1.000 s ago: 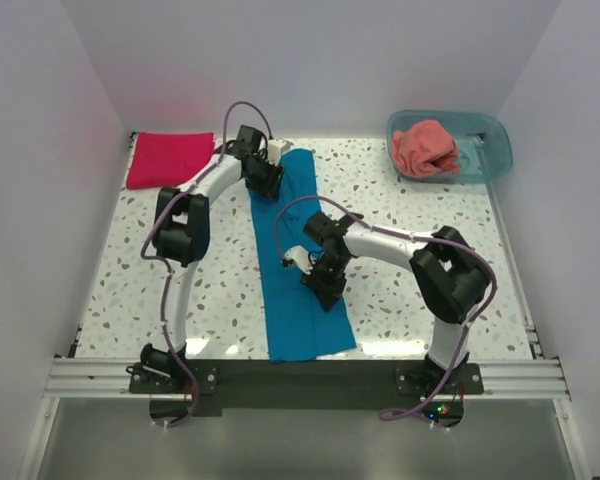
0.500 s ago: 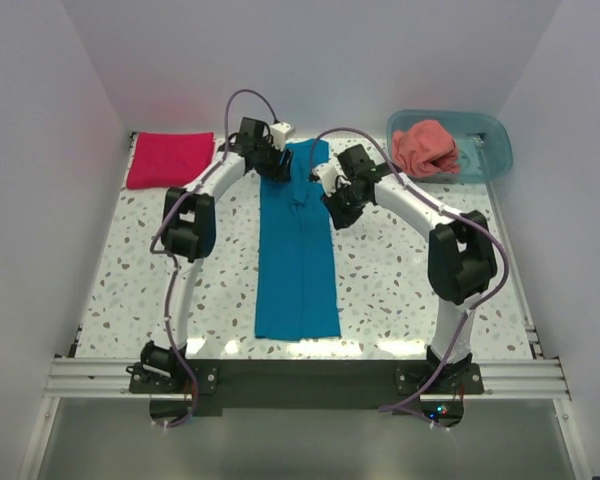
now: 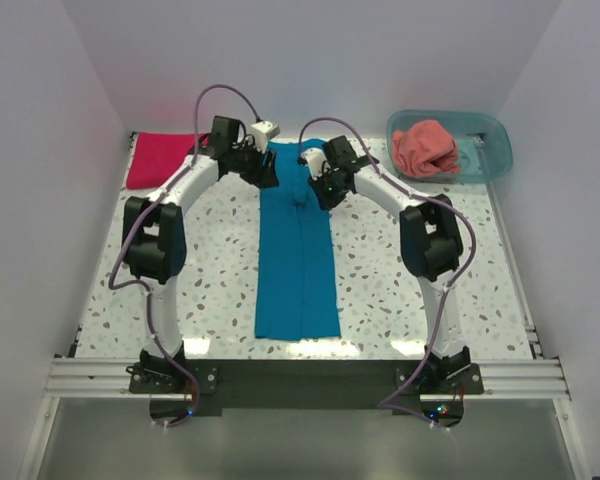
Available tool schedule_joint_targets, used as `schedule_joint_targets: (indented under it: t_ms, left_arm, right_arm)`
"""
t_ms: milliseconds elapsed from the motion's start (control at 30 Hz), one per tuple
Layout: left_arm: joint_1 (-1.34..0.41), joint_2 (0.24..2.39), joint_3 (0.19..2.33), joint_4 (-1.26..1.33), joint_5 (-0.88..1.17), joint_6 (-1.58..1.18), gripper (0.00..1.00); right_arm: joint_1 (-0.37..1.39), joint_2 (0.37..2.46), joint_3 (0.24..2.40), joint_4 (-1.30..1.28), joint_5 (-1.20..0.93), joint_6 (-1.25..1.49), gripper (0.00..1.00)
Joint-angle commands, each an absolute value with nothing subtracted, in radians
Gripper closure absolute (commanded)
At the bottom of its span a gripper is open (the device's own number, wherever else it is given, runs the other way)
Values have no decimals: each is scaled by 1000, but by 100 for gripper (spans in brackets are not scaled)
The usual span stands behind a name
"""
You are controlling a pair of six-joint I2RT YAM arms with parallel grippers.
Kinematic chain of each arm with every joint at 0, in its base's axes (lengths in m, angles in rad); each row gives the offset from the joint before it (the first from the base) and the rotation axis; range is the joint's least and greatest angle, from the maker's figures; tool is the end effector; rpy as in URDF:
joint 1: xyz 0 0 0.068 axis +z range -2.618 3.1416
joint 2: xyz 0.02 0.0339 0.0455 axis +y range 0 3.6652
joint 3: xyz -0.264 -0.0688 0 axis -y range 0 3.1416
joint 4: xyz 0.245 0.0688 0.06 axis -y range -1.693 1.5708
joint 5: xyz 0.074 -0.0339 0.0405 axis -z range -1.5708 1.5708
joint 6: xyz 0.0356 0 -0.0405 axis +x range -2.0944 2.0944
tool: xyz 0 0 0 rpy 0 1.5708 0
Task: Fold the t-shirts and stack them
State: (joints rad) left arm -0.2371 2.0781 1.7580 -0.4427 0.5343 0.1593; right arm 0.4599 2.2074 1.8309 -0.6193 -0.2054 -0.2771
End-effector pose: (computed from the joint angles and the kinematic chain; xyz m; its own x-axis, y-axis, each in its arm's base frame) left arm 0.4578 -0.1293 0.2518 -0.5743 0.2792 -0.7696 0.6594 0.7148 -0.2327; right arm 0.4323 0.2222 0.2002 -0.5773 -0.5848 -0.5699 -0.7193 0.6945 0.0159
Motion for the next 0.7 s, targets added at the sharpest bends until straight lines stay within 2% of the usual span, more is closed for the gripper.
schedule_joint_targets:
  t_ms: [0, 200, 333, 533, 667]
  left_arm:
    - [-239, 2129, 1707, -468, 638, 167, 46]
    - [-236, 2233, 1723, -472, 627, 127, 50]
    - [-210, 2289, 1749, -491, 523, 100, 53]
    - [-187, 2356, 1831, -538, 443, 98, 54]
    - [-189, 2414, 1922, -561, 477, 95, 54]
  right_arm:
    - [463, 2227, 1887, -525, -169, -261, 100]
    - [463, 2313, 1911, -503, -108, -291, 100]
    - [463, 2342, 1885, -512, -4, -311, 100]
    - [454, 2361, 1870, -518, 81, -318, 100]
    - [454, 2411, 1960, -545, 94, -328, 100]
